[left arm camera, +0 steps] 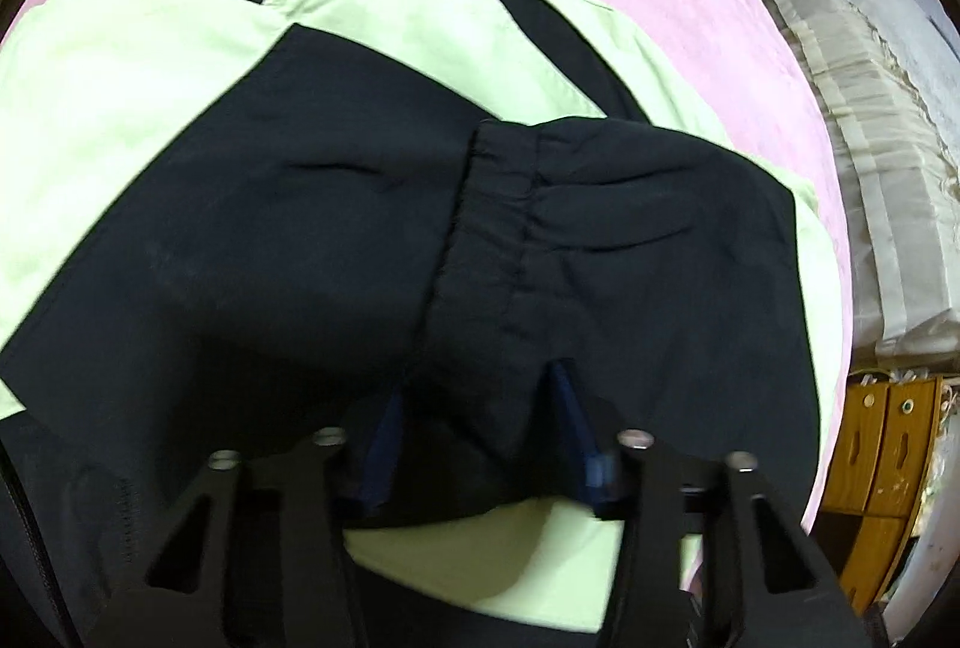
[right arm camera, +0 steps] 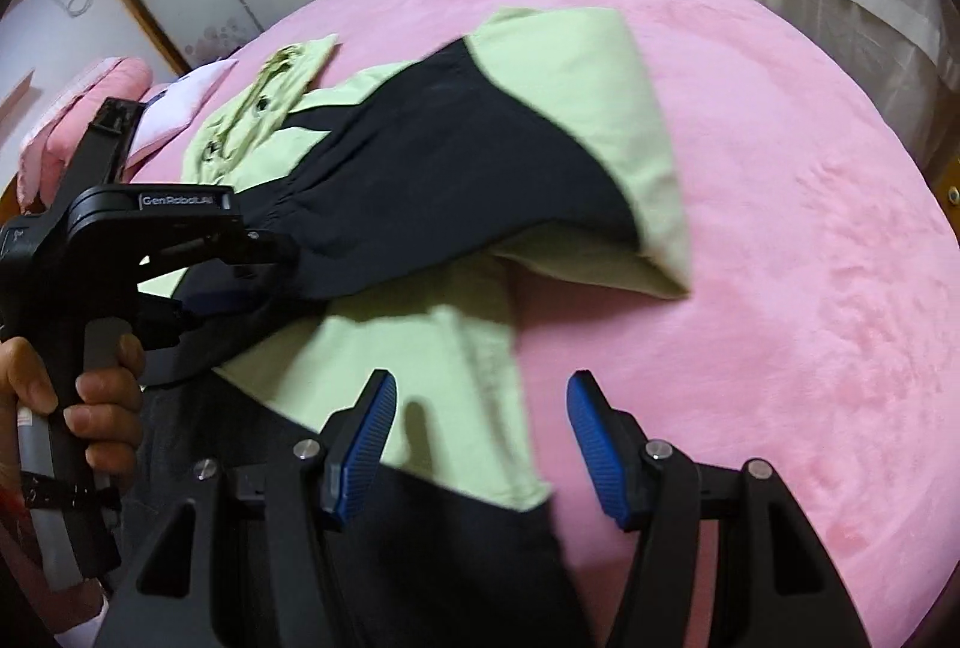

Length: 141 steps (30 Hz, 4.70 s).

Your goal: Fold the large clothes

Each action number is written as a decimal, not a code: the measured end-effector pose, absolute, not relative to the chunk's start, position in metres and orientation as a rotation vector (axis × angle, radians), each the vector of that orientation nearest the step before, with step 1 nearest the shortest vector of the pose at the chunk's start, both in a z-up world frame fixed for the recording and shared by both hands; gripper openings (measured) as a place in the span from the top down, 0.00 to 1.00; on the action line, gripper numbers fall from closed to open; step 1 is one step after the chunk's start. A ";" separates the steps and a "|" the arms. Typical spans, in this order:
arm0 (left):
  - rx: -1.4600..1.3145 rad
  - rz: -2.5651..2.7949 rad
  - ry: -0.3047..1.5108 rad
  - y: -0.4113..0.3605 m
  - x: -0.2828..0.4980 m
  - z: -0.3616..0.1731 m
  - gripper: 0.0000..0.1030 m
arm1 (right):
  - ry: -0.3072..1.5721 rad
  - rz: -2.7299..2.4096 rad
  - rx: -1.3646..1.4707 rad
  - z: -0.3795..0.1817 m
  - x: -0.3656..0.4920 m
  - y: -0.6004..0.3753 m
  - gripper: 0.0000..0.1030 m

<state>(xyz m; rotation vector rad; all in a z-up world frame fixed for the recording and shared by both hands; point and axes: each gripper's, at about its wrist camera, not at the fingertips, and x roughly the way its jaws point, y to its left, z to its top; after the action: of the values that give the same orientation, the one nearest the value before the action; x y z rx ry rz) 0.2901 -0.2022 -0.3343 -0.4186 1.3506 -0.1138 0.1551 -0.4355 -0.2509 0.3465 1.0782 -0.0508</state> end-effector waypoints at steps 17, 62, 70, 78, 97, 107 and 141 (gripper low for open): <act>-0.595 -0.188 0.881 -0.190 0.306 -0.187 0.92 | 1.077 -0.024 0.394 -0.264 0.197 -0.450 0.42; -0.239 0.569 1.175 0.007 0.260 -0.296 0.70 | 1.165 -0.071 0.180 -0.253 0.208 -0.449 0.92; -0.168 0.597 1.129 -0.002 0.236 -0.261 0.53 | 1.116 0.079 0.409 -0.221 0.204 -0.451 0.92; -0.175 0.173 1.186 -0.072 0.225 -0.247 0.53 | 1.188 0.426 0.486 -0.238 0.243 -0.343 0.92; -0.109 0.365 1.405 -0.020 0.261 -0.308 0.64 | 1.213 -0.122 0.410 -0.264 0.251 -0.472 1.00; -0.159 0.147 1.329 -0.086 0.259 -0.271 0.64 | 1.088 0.296 0.576 -0.239 0.252 -0.410 0.95; -0.014 0.363 1.421 -0.034 0.369 -0.286 0.69 | 1.116 0.034 0.559 -0.258 0.388 -0.469 0.97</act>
<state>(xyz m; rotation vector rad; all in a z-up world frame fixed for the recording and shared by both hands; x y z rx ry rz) 0.3688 -0.0335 -0.2859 -0.0140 1.4208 0.3629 0.3876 -0.4693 -0.2578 0.5590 1.1164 0.0340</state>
